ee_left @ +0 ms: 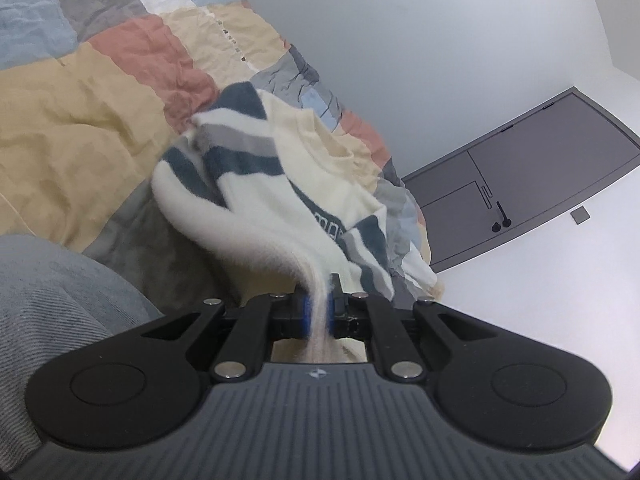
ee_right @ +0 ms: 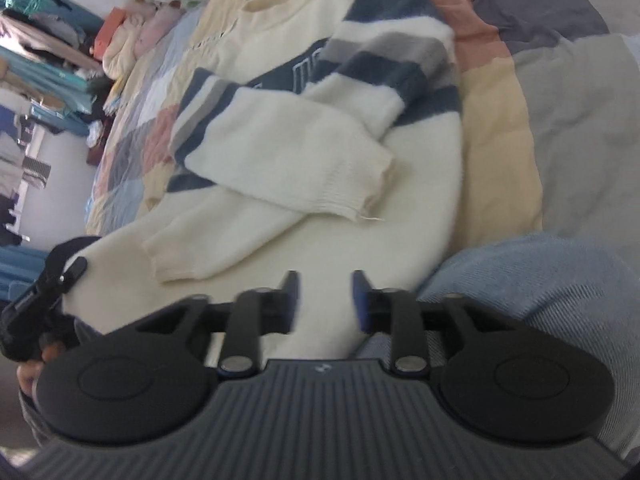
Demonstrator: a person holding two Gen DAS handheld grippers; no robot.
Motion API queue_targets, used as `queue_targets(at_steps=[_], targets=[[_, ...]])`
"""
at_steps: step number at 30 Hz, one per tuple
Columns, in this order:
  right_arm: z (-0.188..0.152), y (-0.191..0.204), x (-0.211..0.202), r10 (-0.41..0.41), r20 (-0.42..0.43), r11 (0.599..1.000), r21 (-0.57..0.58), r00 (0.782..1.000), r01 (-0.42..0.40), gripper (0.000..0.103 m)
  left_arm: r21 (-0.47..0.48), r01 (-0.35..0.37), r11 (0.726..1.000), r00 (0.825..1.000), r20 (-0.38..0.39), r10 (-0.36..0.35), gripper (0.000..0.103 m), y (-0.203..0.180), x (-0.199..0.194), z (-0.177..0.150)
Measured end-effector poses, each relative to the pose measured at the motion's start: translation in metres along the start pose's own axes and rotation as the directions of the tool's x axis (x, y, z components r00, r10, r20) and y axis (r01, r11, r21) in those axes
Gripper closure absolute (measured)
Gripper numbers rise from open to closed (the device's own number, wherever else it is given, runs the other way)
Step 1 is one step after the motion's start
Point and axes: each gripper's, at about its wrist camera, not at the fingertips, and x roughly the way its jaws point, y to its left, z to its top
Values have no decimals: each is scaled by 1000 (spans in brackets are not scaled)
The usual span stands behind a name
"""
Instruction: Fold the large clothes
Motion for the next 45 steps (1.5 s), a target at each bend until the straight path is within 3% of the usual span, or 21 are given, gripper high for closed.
queue_targets(at_steps=[4, 8, 12, 13, 16, 20, 23, 25, 27, 28, 31, 33, 38, 41, 45], targets=[[9, 12, 10, -119, -61, 992, -47, 991, 117, 54, 16, -8, 1000, 1000, -16, 9, 94, -4, 5, 3], [15, 25, 16, -190, -170, 981, -62, 967, 182, 52, 43, -19, 999, 999, -28, 20, 94, -9, 8, 4], [2, 44, -1, -175, -200, 984, -53, 964, 168, 49, 44, -17, 999, 999, -45, 19, 94, -8, 11, 3], [-6, 45, -3, -160, -220, 987, -28, 962, 158, 46, 43, -13, 999, 999, -46, 15, 94, -7, 12, 4], [-28, 48, -4, -117, -257, 992, 22, 959, 127, 47, 37, -3, 999, 999, -50, 5, 94, -4, 14, 7], [-48, 37, 4, -73, -255, 986, 125, 964, 108, 47, 42, 10, 999, 998, -58, -7, 94, -4, 18, 10], [-53, 35, 5, -15, -211, 978, 200, 977, 58, 47, 41, 13, 999, 998, -61, -10, 94, -2, 20, 11], [-54, 38, 6, -17, -186, 980, 190, 982, 53, 49, 39, 10, 999, 998, -58, -8, 94, -2, 20, 11], [-54, 34, 10, -25, -163, 979, 197, 986, 57, 66, 37, 11, 999, 998, -54, -9, 94, -1, 19, 13], [-54, 33, 11, -36, -154, 980, 190, 987, 66, 86, 34, 9, 999, 999, -53, -7, 94, -1, 19, 13], [-49, 36, -2, -12, -66, 990, 141, 998, 21, 93, 46, 12, 999, 999, -30, -11, 94, -5, 14, 15], [-42, 36, -23, 52, 33, 989, 140, 998, -56, 94, 55, 13, 998, 1000, -2, -13, 94, -8, 7, 19], [-8, 39, -84, 129, 284, 982, 99, 950, -163, 95, 18, 94, 995, 992, 88, -95, 94, -17, -5, 43], [17, 44, -100, 166, 365, 977, 65, 916, -203, 95, 63, 141, 988, 978, 145, -149, 94, -36, -3, 65], [60, 55, -103, 188, 460, 976, 11, 868, -218, 95, 51, 191, 980, 962, 186, -198, 94, -56, 22, 106]])
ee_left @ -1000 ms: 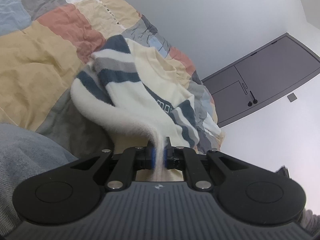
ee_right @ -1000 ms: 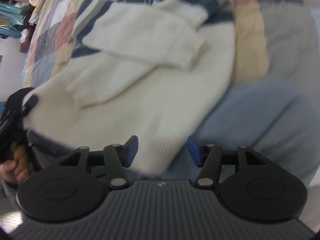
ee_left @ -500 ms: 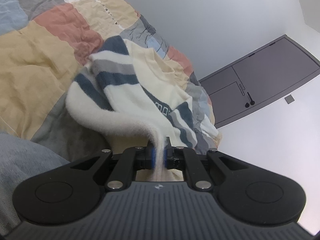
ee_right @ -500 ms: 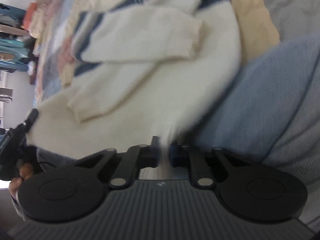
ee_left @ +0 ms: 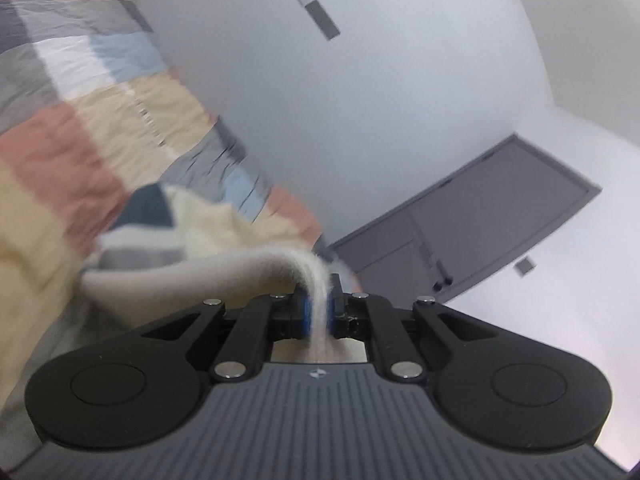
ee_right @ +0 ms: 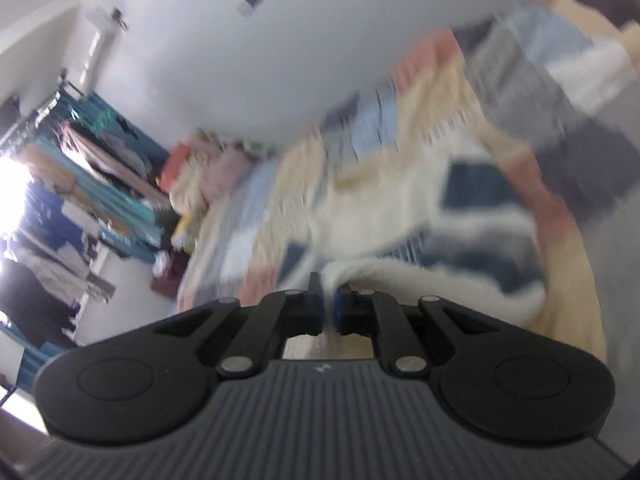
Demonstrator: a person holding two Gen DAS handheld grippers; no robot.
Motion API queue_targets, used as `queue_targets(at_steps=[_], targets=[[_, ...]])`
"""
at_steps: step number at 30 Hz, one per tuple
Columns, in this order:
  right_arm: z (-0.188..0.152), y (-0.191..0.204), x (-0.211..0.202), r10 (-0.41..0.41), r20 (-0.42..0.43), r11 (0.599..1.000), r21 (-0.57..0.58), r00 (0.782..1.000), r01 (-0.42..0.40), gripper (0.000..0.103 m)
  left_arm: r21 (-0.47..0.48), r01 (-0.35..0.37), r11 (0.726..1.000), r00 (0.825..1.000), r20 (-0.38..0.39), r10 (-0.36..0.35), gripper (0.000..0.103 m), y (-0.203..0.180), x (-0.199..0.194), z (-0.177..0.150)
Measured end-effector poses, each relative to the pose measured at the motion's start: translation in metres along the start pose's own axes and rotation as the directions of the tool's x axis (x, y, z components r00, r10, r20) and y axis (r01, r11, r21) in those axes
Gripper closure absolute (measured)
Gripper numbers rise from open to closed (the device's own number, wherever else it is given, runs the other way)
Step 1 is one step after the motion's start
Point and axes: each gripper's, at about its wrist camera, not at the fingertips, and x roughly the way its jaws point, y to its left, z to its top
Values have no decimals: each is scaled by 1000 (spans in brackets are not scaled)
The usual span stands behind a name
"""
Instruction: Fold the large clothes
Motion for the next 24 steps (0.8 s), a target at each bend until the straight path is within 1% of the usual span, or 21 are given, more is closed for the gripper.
queue_targets(at_steps=[3, 6, 10, 13, 16, 20, 24], targets=[[35, -1, 28, -4, 65, 1000, -3, 998, 4, 95, -3, 3, 1000, 999, 38, -2, 94, -4, 39, 29], [67, -8, 67, -18, 104, 1000, 5, 994, 17, 95, -10, -8, 1000, 999, 46, 8, 94, 0, 88, 56], [101, -25, 125, -59, 141, 998, 29, 988, 56, 95, -5, -63, 998, 997, 39, 63, 94, 16, 159, 88], [113, -43, 169, -87, 167, 996, 32, 982, 82, 95, 10, -109, 994, 994, 20, 109, 94, 36, 214, 105], [124, -67, 213, -119, 163, 993, 46, 980, 113, 95, 67, -181, 981, 983, 4, 181, 94, 60, 266, 113], [130, -103, 272, -153, 131, 988, 40, 979, 149, 95, 102, -245, 964, 968, -31, 249, 94, 104, 326, 117], [127, -130, 314, -165, 115, 986, -8, 980, 167, 94, 122, -311, 942, 943, -86, 323, 93, 154, 376, 120]])
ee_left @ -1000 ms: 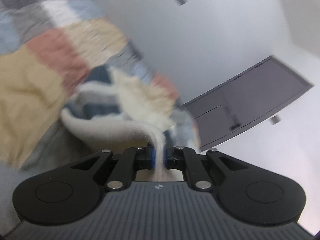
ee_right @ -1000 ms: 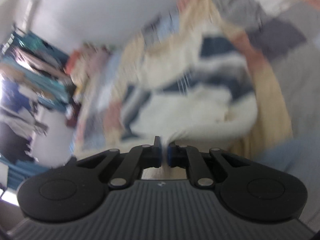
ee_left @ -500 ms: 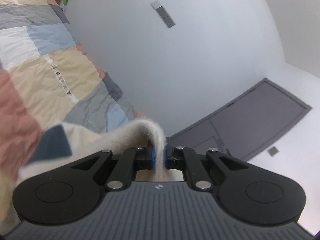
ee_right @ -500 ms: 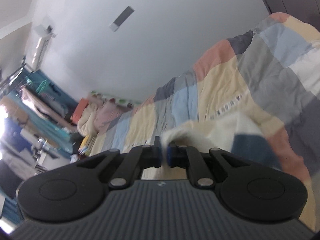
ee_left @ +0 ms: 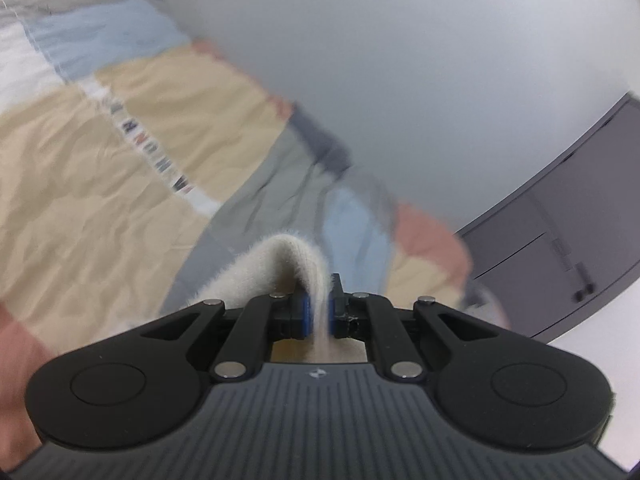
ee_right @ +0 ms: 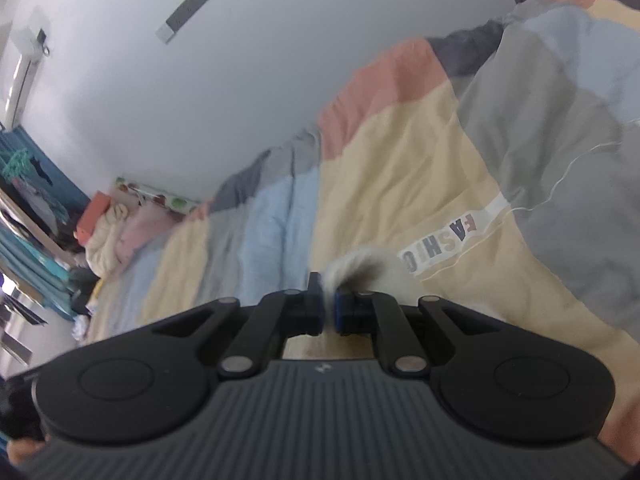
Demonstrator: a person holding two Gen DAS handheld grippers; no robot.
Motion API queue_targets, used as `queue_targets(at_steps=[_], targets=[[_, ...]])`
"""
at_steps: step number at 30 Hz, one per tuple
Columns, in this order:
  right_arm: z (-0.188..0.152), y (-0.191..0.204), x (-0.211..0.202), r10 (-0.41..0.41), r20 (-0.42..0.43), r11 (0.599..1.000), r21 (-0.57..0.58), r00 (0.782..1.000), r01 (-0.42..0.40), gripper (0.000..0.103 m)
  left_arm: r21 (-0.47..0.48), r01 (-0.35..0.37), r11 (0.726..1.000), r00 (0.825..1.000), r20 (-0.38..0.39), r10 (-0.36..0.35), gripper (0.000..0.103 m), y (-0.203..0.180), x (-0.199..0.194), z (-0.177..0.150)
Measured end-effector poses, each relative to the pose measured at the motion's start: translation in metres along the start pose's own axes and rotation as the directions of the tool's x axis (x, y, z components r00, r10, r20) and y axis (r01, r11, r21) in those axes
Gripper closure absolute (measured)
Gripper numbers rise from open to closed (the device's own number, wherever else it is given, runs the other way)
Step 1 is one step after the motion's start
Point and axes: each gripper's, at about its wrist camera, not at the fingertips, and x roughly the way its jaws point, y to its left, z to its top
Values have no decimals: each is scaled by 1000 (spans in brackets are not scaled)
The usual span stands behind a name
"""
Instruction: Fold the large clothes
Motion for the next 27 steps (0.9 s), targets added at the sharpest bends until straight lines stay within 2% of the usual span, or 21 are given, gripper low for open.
queue_targets(at_steps=[5, 8, 12, 15, 17, 19, 21, 23, 24, 27], targets=[[-13, -15, 34, -3, -19, 999, -46, 1000, 2, 94, 41, -42, 998, 998, -41, 43, 93, 24, 46, -4], [-17, -18, 47, -13, -35, 998, -61, 999, 11, 94, 32, -57, 998, 996, -63, 59, 93, 37, 65, -7], [-17, -20, 48, 0, -38, 999, -52, 999, -2, 95, 30, -71, 997, 996, -45, 72, 93, 36, 63, -17], [-18, -15, 44, -5, -34, 997, -77, 999, 3, 93, 75, -87, 993, 996, -29, 89, 93, 22, 51, -22], [-19, -6, 38, -15, -25, 995, -101, 1000, 12, 92, 90, -91, 992, 995, -29, 94, 87, 13, 39, -25], [-18, 2, 30, -28, -15, 992, -124, 1000, 26, 90, 101, -96, 990, 995, -24, 99, 68, 7, 24, -30], [-19, 9, 21, -47, -7, 991, -128, 999, 46, 80, 105, -99, 990, 995, -9, 101, 61, 4, 6, -35], [-22, 14, 7, -60, 9, 990, -130, 998, 61, 44, 103, -100, 990, 995, 1, 101, 58, 3, -16, -43], [-24, 17, -2, -51, 19, 990, -130, 999, 53, 40, 111, -103, 989, 995, 9, 102, 55, 2, -27, -47], [-29, 23, -26, -47, 34, 987, -153, 998, 52, 39, 134, -123, 983, 992, 46, 118, 52, 5, -62, -61]])
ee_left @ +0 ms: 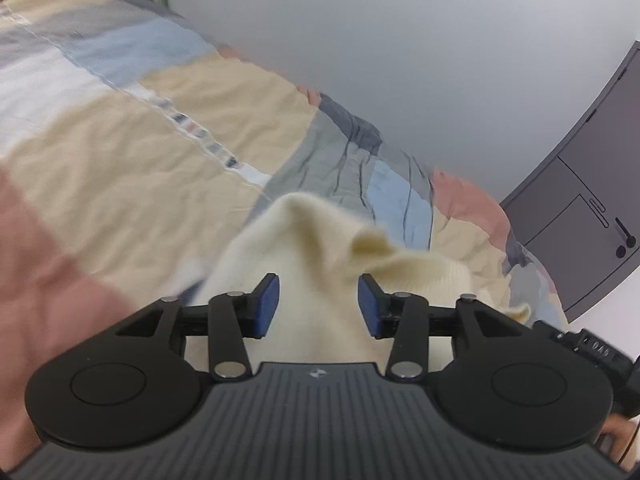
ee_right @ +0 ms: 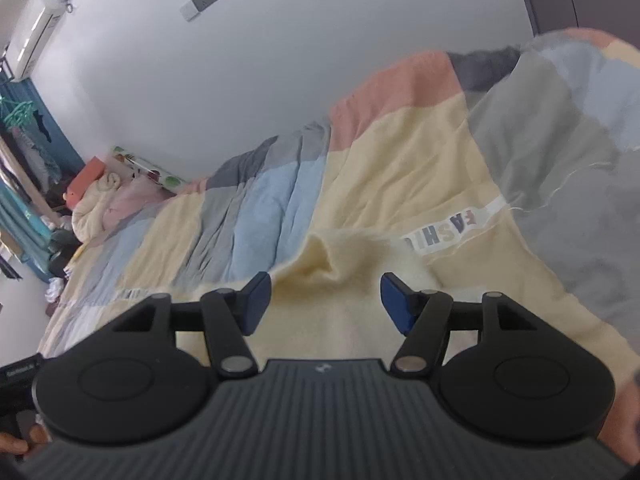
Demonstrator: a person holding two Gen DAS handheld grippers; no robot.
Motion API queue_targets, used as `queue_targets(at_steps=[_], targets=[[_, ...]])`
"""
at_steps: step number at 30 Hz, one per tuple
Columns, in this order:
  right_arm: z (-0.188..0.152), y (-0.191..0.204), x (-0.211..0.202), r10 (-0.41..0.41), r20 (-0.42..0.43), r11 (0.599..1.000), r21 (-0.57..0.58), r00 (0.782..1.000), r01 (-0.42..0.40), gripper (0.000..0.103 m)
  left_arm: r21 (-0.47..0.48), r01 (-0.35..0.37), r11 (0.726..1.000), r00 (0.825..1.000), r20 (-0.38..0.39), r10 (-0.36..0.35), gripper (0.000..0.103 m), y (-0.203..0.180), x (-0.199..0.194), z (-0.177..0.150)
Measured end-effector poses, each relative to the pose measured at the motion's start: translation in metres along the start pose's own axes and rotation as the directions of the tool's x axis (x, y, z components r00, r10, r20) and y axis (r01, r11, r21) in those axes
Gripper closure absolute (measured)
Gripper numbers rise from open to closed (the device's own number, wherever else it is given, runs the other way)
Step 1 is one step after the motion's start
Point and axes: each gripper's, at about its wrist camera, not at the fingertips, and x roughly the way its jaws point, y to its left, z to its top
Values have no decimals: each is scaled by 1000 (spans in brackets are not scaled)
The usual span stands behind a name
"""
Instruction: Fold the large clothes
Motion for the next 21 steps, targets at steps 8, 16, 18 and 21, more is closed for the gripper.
queue_targets(at_steps=[8, 16, 18, 21], targets=[[-12, 8, -35, -75, 31, 990, -117, 997, 78, 39, 184, -130, 974, 991, 43, 124, 52, 5, -40, -27], [-24, 6, -6, -112, 3, 975, -192, 994, 110, 39, 270, -180, 946, 984, 42, 175, 52, 10, -7, -31], [-26, 9, 3, -108, -11, 971, -215, 994, 104, 40, 263, -179, 948, 984, 35, 176, 52, 12, -1, -30], [-30, 16, 22, -152, -48, 948, -291, 987, 132, 43, 215, -175, 961, 984, 23, 174, 54, 18, 8, -28]])
